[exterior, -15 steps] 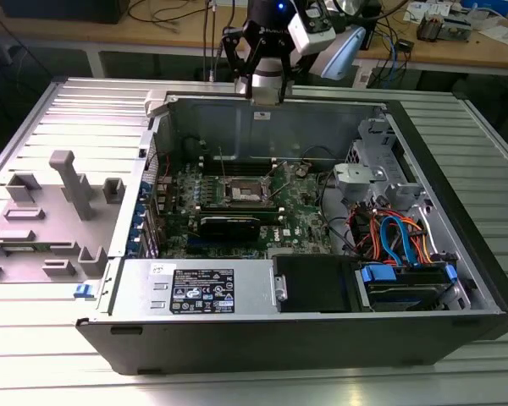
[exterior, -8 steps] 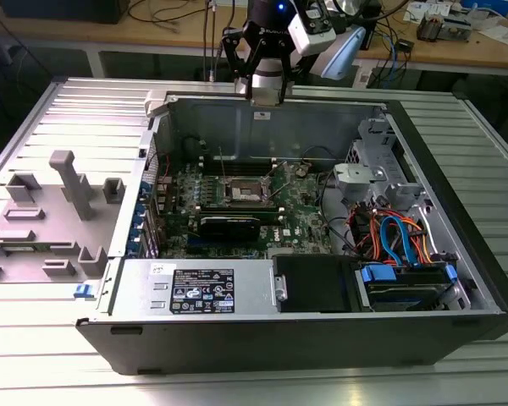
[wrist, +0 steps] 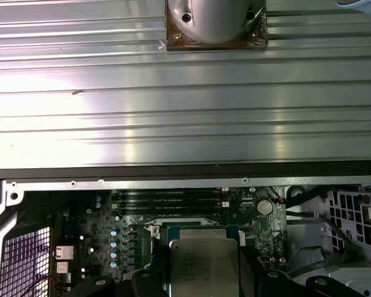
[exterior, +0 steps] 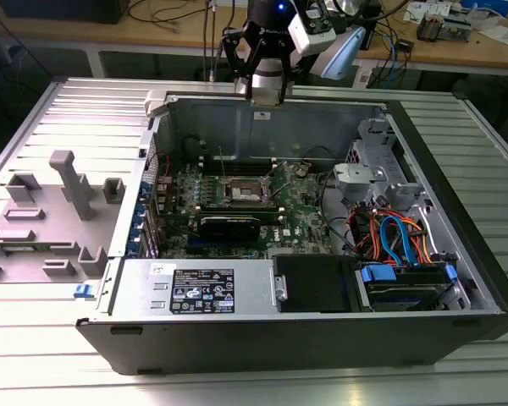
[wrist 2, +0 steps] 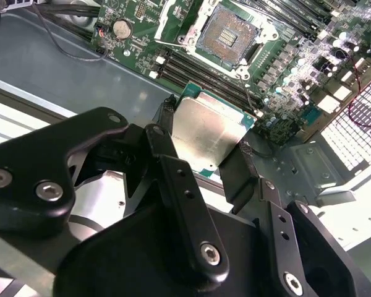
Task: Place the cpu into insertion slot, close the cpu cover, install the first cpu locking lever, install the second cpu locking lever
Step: 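Place the cpu into insertion slot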
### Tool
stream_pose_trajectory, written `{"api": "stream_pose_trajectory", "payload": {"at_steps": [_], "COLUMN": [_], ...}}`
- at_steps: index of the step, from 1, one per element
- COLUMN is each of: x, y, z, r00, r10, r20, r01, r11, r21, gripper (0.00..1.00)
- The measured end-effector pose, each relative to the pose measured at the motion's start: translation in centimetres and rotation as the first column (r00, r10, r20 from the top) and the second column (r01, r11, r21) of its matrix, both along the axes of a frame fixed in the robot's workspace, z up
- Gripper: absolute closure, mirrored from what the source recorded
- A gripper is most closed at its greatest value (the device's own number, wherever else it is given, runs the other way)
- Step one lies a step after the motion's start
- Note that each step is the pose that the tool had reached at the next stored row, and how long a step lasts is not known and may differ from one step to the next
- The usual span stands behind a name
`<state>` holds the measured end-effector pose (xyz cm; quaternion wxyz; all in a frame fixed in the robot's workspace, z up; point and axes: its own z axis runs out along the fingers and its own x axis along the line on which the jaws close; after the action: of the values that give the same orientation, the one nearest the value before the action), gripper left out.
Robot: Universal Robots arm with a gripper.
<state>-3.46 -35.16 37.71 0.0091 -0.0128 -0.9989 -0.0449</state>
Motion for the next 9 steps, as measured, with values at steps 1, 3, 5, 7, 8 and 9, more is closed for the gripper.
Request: {"api": "stream_pose_trajectory", "payload": {"at_steps": [1, 3, 5, 7, 8, 9], "x": [0.0, 0.0, 0.01, 0.0, 0.0, 0.0], "y": [0.0, 0.0, -0.12, -0.28, -0.42, -0.54], "z": [0.0, 0.0, 0.0, 0.0, -0.01, -0.03], "r00": [1.0, 1.0, 1.0, 1.0, 1.0, 1.0], "r10": [0.0, 0.0, 0.0, 0.0, 0.0, 0.0], "r20": [0.0, 0.0, 0.0, 0.0, 0.0, 0.0], "r01": [0.0, 0.0, 0.0, 0.0, 0.0, 0.0], "r11": [1.0, 1.0, 1.0, 1.0, 1.0, 1.0], "r21": [-0.0001, 0.0, -0.0001, -0.0001, 0.0, -0.0001], "gripper": [0.46, 0.46, 0.46, 0.46, 0.46, 0.46]}}
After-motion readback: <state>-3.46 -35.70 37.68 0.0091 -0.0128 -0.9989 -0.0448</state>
